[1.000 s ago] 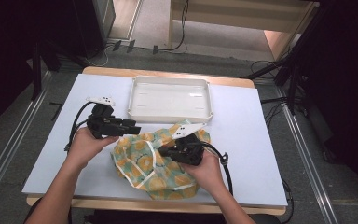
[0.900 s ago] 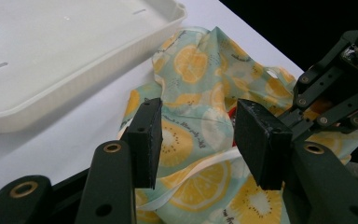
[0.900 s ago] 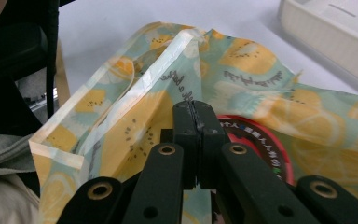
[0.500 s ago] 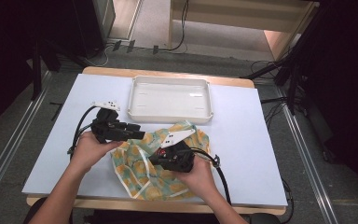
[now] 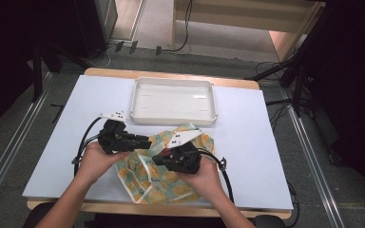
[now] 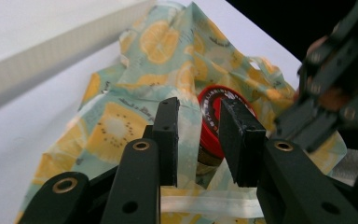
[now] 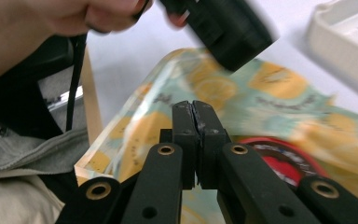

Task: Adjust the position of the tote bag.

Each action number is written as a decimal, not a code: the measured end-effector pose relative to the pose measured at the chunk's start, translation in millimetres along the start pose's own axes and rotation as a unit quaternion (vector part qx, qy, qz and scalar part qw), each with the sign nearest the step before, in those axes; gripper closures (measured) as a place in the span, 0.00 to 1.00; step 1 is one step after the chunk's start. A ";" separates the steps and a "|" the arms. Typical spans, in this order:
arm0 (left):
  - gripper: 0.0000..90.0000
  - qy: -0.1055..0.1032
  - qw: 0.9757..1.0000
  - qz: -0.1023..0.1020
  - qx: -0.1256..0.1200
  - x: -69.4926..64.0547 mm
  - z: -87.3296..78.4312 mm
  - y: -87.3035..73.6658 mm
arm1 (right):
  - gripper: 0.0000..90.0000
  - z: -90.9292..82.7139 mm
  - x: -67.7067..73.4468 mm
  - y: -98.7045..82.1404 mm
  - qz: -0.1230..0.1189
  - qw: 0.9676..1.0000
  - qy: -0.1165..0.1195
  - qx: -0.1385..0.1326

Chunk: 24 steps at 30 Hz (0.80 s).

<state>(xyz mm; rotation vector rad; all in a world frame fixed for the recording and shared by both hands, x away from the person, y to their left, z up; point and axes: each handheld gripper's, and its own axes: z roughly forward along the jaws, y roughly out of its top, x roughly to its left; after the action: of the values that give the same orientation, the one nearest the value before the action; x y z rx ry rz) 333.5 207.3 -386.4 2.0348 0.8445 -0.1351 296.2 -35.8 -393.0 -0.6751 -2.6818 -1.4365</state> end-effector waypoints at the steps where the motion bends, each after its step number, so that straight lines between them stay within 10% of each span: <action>1: 0.78 -0.001 1.000 0.001 0.006 0.0 1.9 -1.4 | 0.99 -7.5 -3.8 1.0 0.005 1.000 -0.008 -0.005; 24: 0.89 -0.016 0.999 -0.014 0.041 -8.0 10.2 -35.4 | 0.99 -30.3 -66.0 -13.1 0.058 0.996 -0.066 0.000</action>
<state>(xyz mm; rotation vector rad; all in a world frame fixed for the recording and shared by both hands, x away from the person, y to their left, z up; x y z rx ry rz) 308.0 208.0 -414.2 2.0919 0.8612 -0.2203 345.6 -90.1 -400.5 -0.9409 -2.6860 -1.4120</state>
